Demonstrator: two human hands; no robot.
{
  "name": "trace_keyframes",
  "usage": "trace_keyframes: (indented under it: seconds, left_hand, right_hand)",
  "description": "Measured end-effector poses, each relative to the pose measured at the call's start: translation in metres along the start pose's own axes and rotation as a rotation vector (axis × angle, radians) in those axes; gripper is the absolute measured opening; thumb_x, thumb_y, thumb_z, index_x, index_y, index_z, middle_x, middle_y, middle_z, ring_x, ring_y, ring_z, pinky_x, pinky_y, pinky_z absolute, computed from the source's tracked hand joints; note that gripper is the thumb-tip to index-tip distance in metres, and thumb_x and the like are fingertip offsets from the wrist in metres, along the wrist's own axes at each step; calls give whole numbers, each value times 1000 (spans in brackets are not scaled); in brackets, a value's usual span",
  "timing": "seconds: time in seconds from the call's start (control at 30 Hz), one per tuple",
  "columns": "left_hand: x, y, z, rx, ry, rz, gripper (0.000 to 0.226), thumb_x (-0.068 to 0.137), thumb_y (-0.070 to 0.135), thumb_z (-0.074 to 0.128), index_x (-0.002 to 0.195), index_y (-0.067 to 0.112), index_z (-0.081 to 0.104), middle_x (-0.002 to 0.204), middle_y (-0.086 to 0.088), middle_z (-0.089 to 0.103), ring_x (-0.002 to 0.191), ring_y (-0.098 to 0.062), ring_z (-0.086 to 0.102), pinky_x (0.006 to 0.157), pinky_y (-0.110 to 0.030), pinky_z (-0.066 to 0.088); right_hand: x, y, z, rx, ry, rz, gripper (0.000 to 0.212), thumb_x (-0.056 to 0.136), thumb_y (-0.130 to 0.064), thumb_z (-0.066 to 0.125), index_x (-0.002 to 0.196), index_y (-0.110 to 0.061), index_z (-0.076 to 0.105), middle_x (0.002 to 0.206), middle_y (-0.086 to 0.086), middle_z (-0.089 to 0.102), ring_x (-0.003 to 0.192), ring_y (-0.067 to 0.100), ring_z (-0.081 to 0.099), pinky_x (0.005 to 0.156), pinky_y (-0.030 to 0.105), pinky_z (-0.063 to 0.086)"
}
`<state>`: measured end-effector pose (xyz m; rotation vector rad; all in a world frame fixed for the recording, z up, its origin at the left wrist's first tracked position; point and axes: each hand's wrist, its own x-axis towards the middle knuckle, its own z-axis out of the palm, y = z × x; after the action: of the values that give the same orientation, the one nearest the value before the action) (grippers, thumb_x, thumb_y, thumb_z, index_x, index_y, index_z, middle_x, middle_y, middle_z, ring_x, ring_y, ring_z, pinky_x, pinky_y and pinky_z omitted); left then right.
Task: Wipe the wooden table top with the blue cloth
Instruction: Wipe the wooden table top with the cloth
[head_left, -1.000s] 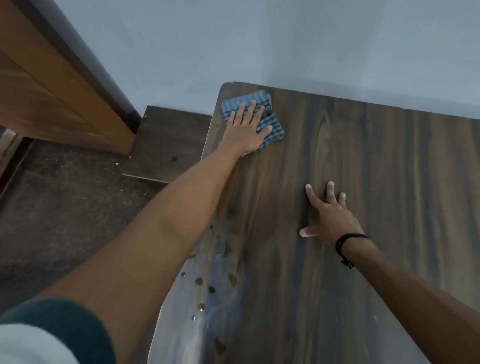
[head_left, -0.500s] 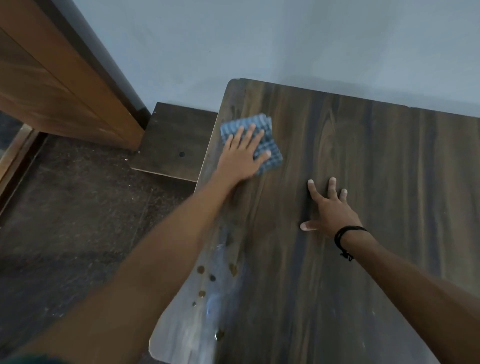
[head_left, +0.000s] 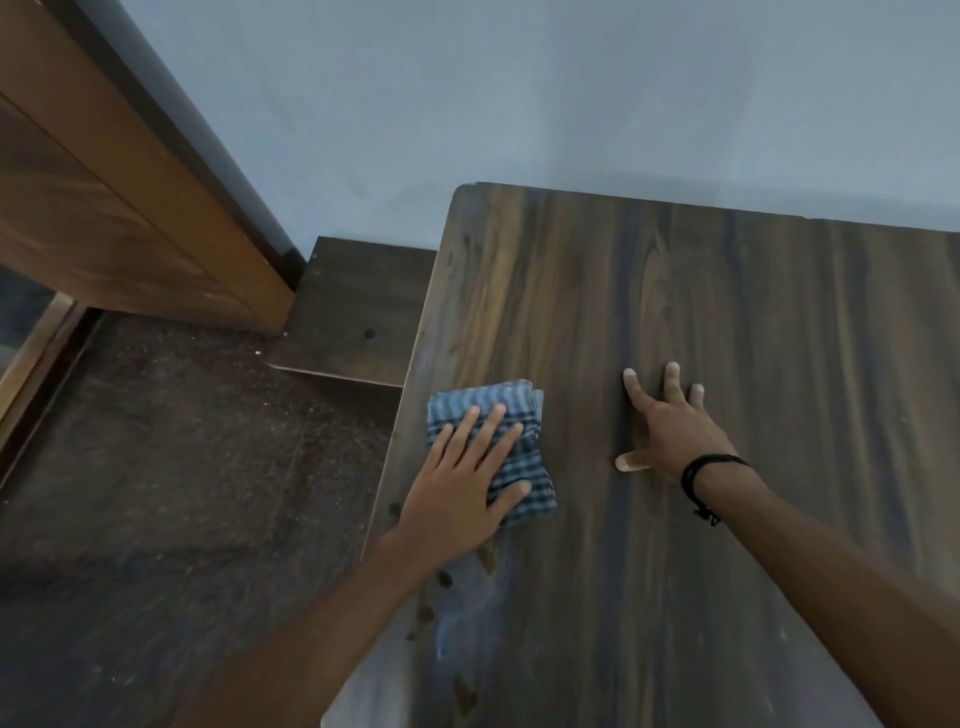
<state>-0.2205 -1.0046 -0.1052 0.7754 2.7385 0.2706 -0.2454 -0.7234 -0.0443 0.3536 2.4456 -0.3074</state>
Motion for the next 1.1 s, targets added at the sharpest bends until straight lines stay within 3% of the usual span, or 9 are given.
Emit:
trace_keyframes:
  seconds: [0.1,0.27,0.4,0.53,0.7,0.93,1.1]
  left_hand:
    - [31,-10,-12,17,21,-4,75,99,72,20,162,31,11,169,7,-2,156,-19,-7,124,-39,-7]
    - [186,-27,-61,-49,-14,-124,77,99,71,12,161,29,-8,166,2,-21,153,-23,-20,125,-44,-10]
    - [300,-34,-100,-83,-68,-152,76,102,67,19,162,26,-2,169,1,-13,155,-27,-14,124,-47,-7]
    - [359,-42,-119,-116,-65,-157,73,104,61,23,163,22,4,170,-1,-2,156,-26,-7,125,-46,-4]
    - [316,-29,-98,-118,14,-154,64,109,49,16,162,18,1,170,-1,-7,156,-22,-10,126,-41,-6]
    - [142,-5,-45,6,-1,-100,67,102,59,4,159,25,-8,165,6,-14,154,-17,-15,122,-36,-11]
    - [165,-11,-53,-17,-16,-120,71,103,62,12,160,27,-10,164,7,-20,152,-17,-20,122,-38,-13]
  right_hand:
    - [3,0,-1,-2,2,-1,122,79,-40,83,157,-41,-11,162,9,-28,150,44,-10,114,55,31]
    - [7,3,1,-14,-11,-6,122,79,-42,81,156,-41,-14,161,9,-30,150,43,-11,114,56,31]
    - [10,9,-1,-4,-25,-28,123,80,-43,80,154,-44,-18,160,8,-34,151,42,-13,112,54,34]
    - [9,9,0,5,0,-48,123,79,-44,79,153,-46,-19,159,6,-35,151,40,-15,110,49,38]
    - [4,8,-1,9,-6,-51,122,81,-43,79,153,-45,-19,159,6,-36,151,39,-15,107,45,42]
    - [-1,6,-1,29,11,-43,121,81,-40,79,154,-45,-17,160,6,-35,151,39,-16,109,49,40]
    - [1,5,-3,30,22,-37,121,81,-41,79,154,-45,-17,160,6,-34,151,39,-15,109,51,39]
